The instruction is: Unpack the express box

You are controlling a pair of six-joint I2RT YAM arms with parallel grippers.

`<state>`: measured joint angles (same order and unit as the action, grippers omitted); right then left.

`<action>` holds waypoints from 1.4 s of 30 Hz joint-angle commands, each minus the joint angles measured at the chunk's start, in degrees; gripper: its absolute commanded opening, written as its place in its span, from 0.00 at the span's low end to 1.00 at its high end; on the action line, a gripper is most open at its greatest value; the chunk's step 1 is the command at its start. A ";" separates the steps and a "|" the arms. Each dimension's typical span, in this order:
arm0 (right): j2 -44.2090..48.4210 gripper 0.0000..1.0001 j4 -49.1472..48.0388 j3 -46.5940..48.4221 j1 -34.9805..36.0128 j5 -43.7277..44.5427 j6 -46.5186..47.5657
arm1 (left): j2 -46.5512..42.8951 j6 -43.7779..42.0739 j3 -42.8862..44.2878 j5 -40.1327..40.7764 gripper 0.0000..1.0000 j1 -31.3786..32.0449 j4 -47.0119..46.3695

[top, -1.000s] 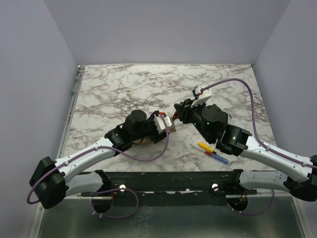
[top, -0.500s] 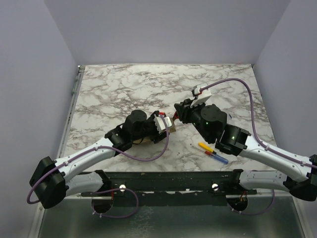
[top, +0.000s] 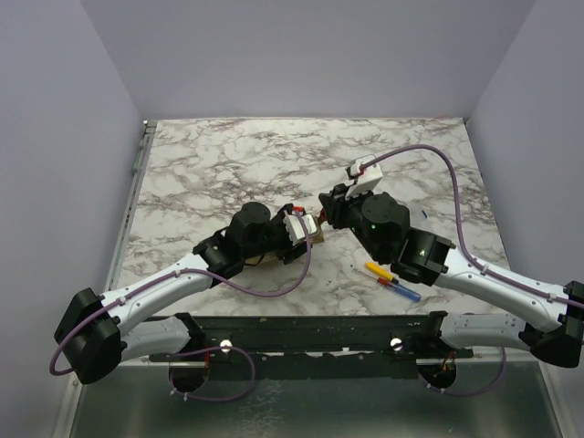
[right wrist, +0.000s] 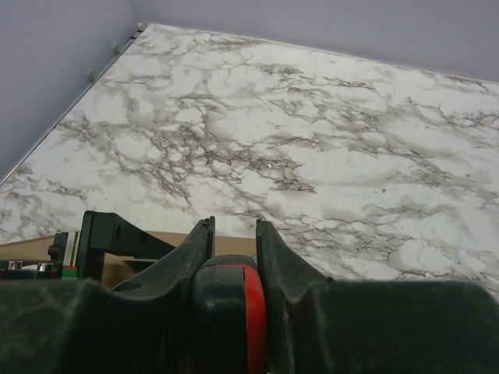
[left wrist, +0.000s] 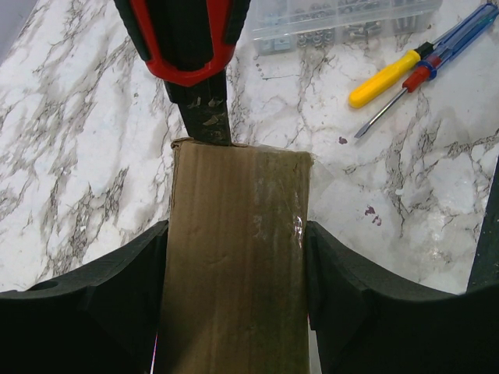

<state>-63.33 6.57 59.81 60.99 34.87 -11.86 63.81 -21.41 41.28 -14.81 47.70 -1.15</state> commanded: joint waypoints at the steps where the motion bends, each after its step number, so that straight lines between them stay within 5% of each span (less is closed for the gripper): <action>1: -0.83 0.01 -0.21 -0.40 -0.38 1.31 0.33 | -0.98 0.67 0.36 -0.24 0.20 0.19 -4.33; 25: -3.13 0.01 12.39 -0.23 7.94 11.43 -3.83 | 3.48 8.57 4.25 6.22 0.12 -3.11 -4.70; 42: 0.51 0.00 4.80 -9.22 8.35 12.16 -4.13 | 1.77 7.90 3.30 4.77 0.10 -3.95 -5.27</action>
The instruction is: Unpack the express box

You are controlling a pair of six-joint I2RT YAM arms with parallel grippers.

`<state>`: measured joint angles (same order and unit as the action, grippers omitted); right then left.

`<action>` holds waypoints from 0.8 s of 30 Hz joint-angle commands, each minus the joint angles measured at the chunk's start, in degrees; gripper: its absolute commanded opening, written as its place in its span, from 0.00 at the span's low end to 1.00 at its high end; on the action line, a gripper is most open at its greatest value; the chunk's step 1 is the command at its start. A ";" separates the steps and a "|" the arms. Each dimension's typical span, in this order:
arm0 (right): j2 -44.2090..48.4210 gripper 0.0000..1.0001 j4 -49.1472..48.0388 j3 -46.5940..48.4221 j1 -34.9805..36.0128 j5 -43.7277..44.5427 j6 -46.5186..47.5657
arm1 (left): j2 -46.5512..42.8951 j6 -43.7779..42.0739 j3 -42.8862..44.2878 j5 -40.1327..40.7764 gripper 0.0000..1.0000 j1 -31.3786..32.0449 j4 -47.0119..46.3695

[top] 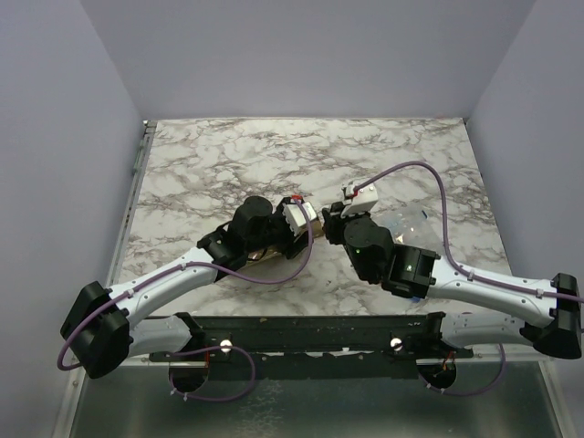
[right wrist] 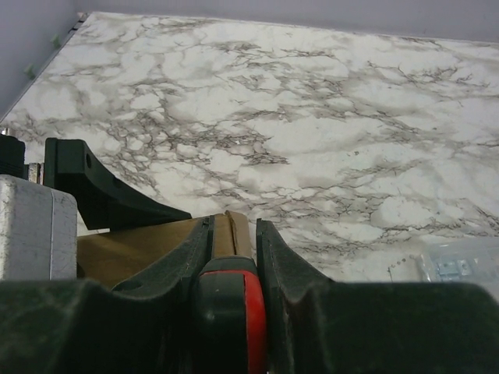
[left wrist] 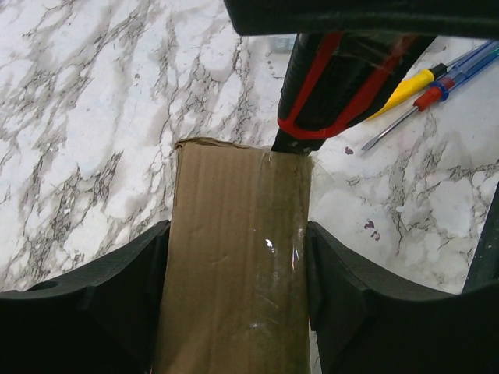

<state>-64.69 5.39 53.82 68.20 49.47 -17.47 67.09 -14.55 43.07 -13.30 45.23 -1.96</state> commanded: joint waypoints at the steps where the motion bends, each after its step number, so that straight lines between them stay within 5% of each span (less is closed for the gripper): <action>1: 3.00 0.01 5.08 -3.41 1.14 -2.82 2.56 | -1.52 1.03 1.49 3.22 0.10 -1.47 -4.42; 13: 6.25 0.01 -4.91 -4.00 6.09 2.90 9.85 | -0.41 0.72 1.80 3.50 0.10 -1.46 -3.81; 24: 10.24 0.01 3.79 0.13 6.26 2.40 5.51 | -0.11 -0.91 2.29 3.53 0.09 -1.46 -1.87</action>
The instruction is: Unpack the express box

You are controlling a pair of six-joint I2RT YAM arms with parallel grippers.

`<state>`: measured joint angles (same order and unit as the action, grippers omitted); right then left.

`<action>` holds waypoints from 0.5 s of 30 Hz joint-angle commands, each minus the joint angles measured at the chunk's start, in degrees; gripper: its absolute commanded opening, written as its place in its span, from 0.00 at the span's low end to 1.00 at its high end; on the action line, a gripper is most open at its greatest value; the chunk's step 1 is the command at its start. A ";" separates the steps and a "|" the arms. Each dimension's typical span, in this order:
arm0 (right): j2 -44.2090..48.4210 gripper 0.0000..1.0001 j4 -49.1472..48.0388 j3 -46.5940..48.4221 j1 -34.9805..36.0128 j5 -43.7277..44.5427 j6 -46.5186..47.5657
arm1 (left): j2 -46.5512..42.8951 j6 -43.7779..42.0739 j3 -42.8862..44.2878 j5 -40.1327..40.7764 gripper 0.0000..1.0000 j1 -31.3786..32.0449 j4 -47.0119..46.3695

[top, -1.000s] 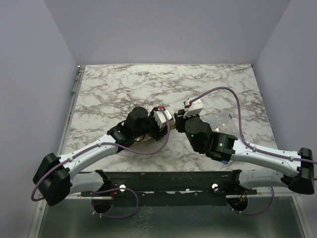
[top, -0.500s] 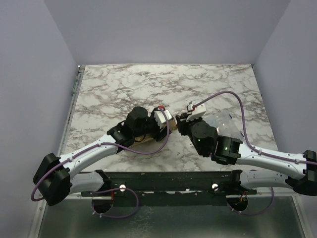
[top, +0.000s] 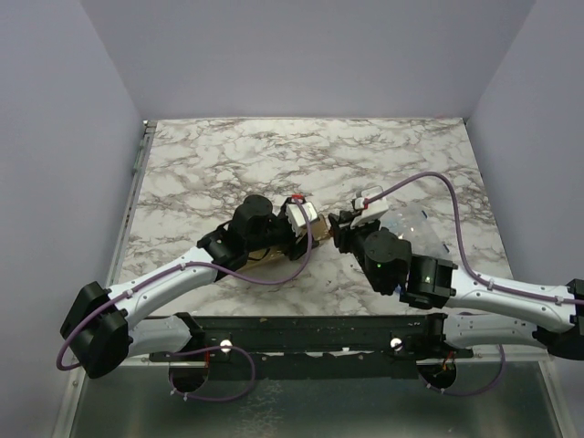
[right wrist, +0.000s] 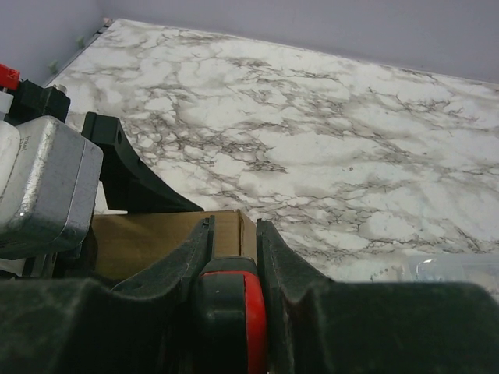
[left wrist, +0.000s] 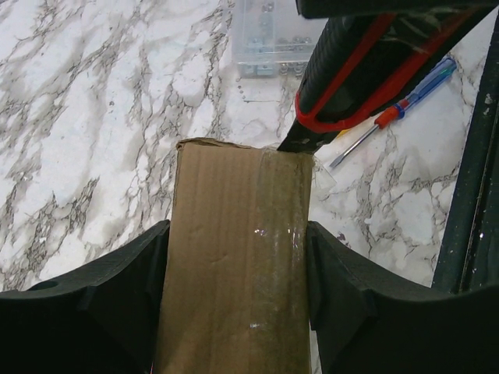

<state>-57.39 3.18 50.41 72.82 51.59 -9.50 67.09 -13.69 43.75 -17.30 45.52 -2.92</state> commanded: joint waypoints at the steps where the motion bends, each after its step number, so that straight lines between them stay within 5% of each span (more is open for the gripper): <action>1: 3.23 0.01 6.68 3.92 1.63 0.62 -2.54 | -0.16 -1.78 1.64 7.34 0.09 -1.73 -0.94; 15: 6.80 0.01 3.67 9.47 1.59 7.07 2.66 | 1.20 -0.40 2.77 3.37 0.09 -1.75 -0.58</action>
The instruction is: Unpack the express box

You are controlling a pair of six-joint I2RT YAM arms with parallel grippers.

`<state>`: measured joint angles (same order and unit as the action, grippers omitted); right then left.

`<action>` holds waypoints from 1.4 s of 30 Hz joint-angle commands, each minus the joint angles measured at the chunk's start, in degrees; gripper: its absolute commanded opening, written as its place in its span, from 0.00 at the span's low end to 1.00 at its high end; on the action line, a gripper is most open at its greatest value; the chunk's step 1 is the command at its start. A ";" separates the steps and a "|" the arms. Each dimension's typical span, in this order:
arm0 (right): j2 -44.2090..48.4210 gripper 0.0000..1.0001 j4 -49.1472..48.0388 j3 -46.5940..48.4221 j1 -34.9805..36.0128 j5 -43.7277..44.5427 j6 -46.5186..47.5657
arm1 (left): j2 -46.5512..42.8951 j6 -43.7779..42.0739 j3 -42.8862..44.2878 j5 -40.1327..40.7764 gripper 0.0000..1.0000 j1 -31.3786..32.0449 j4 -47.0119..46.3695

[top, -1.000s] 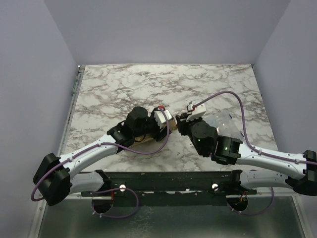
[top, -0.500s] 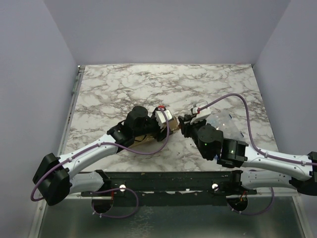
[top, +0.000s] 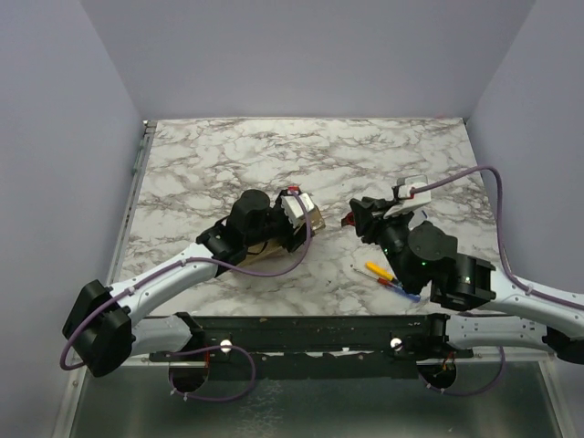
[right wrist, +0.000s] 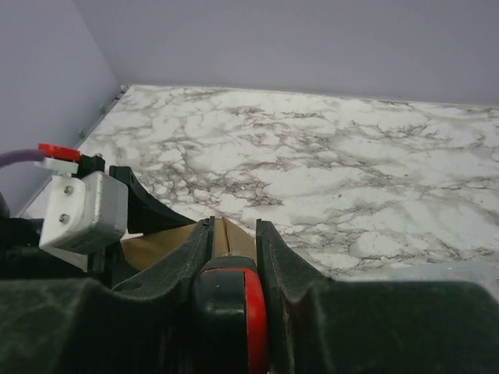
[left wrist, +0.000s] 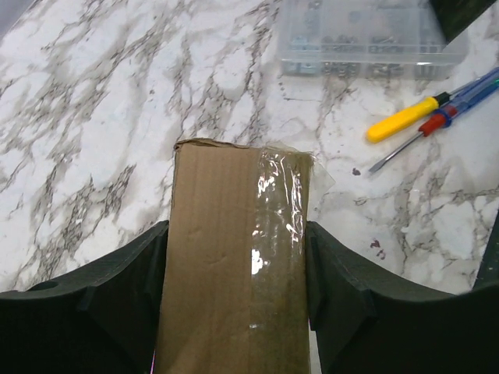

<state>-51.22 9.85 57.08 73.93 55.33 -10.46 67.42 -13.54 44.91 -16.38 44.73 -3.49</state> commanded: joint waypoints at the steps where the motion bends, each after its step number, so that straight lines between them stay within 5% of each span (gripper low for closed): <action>1: 0.07 0.01 -3.64 3.35 0.38 3.32 4.43 | 1.06 -0.38 1.84 1.82 0.09 -0.92 -0.03; 5: -5.09 0.01 -0.90 7.94 -2.36 6.33 5.06 | 1.91 1.18 2.50 0.74 0.09 -0.95 0.09; 7: -7.05 0.01 5.63 10.83 -10.03 1.40 -0.57 | 2.01 2.24 2.85 1.10 0.09 -0.89 0.06; 14: -15.16 0.01 17.09 16.04 -46.79 -42.45 -16.54 | 1.45 5.07 3.86 3.07 0.03 -0.96 0.15; 20: -28.24 0.01 14.28 15.10 -72.37 -71.93 -35.99 | 0.57 8.40 3.87 7.21 0.00 -0.96 0.09; 26: -41.94 0.00 8.19 14.15 -78.82 -70.32 -48.72 | -0.60 9.15 4.06 7.46 0.00 -0.93 0.17; 32: -58.95 0.04 12.51 23.21 -81.05 -74.44 -52.36 | -2.76 9.61 3.40 9.12 0.00 -0.88 0.15; 37: -62.86 0.27 12.54 23.38 -81.53 -70.93 -55.02 | -3.25 10.25 3.35 9.16 0.00 -0.96 0.08; 40: -63.91 0.58 14.61 24.83 -81.58 -68.72 -52.10 | -3.52 11.95 3.78 10.03 0.00 -0.95 -0.07; 42: -64.21 0.68 15.49 25.16 -81.56 -68.15 -49.85 | -3.19 17.39 4.59 13.26 0.00 -1.03 -0.46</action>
<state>-114.78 23.24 79.18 -7.25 -14.79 -62.76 65.71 -3.03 46.59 -7.97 43.62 -0.97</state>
